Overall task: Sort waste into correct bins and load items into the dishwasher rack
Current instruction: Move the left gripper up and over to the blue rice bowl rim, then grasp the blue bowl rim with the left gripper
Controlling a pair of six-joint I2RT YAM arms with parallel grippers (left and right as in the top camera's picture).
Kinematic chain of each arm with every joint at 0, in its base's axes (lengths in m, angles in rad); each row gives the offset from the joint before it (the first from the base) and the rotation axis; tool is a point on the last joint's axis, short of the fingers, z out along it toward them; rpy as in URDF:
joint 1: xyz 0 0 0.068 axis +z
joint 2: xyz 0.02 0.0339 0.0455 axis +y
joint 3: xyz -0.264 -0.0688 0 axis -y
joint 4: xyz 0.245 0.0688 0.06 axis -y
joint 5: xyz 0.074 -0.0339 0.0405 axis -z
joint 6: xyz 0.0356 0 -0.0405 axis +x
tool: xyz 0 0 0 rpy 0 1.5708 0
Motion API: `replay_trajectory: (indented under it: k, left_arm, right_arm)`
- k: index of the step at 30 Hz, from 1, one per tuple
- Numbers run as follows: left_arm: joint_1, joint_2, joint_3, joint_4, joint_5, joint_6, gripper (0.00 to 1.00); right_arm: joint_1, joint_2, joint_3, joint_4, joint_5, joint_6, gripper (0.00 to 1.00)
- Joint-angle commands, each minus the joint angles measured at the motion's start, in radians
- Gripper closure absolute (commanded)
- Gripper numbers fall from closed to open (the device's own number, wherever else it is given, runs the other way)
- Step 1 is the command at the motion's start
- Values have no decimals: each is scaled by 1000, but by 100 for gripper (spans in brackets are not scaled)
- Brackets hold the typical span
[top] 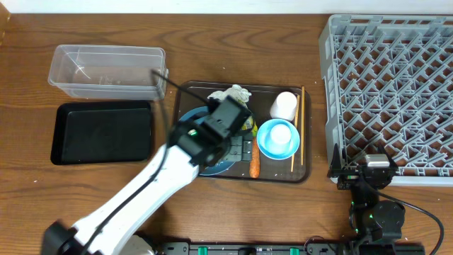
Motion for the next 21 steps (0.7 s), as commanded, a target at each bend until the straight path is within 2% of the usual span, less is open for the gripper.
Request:
replay_trajectory:
  k: [1, 4, 11, 16, 21]
  left_arm:
    - [-8, 68, 15, 11, 20, -10, 2]
    - [-8, 124, 15, 27, 56, 52, 2]
    - [-40, 193, 14, 80, 17, 112, 2]
    - [-90, 235, 10, 90, -107, 103, 2]
    - [-95, 274, 3, 91, -166, 55, 1]
  right_arm:
    - [7, -2, -2, -3, 7, -13, 1]
    - [7, -2, -2, -3, 7, -13, 1]
    - [7, -2, -2, -3, 7, -13, 1]
    - [7, -2, -2, -3, 7, -13, 1]
    - [7, -2, -2, -3, 7, -13, 1]
